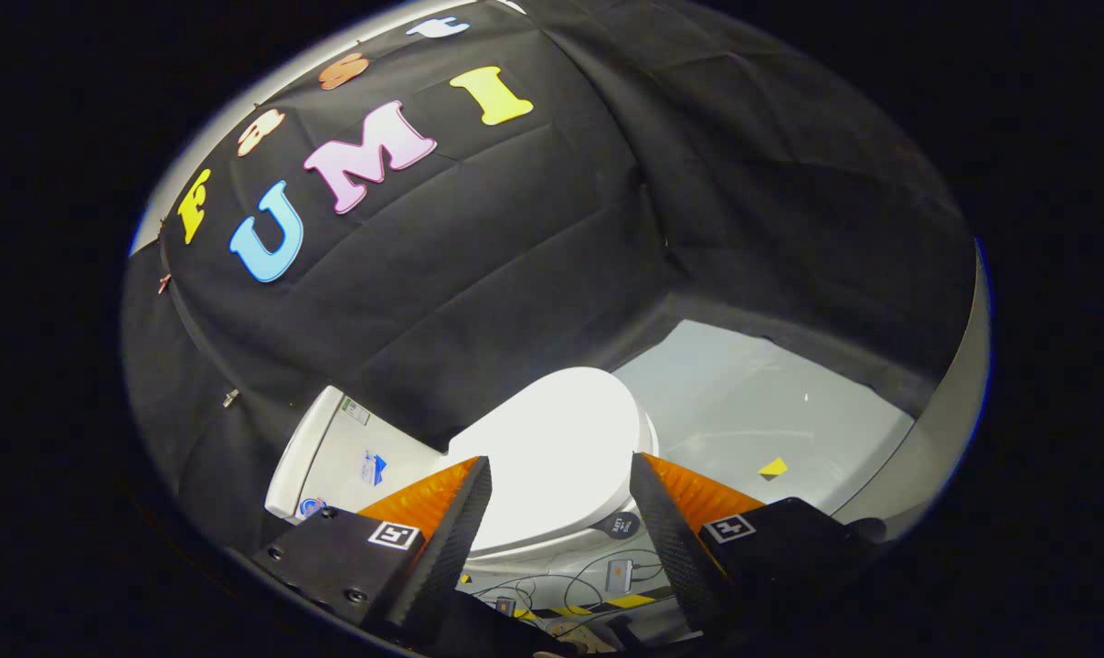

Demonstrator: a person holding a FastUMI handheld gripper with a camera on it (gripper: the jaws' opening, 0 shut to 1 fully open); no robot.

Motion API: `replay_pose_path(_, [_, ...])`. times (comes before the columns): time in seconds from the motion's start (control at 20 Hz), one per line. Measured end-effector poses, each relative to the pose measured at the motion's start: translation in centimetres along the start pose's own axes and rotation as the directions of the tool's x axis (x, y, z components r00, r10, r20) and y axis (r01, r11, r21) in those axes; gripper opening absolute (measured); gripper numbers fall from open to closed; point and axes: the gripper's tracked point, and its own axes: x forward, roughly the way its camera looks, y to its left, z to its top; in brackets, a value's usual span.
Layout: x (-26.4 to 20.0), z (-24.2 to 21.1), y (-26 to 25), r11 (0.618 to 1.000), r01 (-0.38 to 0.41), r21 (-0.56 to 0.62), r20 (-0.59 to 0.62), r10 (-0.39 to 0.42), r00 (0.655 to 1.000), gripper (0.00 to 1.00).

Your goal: Open the toilet lid.

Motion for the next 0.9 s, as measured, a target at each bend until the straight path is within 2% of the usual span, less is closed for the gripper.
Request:
replay_pose_path(0.55, [7.3, -7.8, -5.4, 0.983, 0.045, 0.177, -0.207, -0.007, 0.978, 0.95])
replay_pose_path(0.9, [10.4, -11.4, -6.9, 0.967, 0.061, 0.247, -0.273, 0.009, 0.962, 0.95])
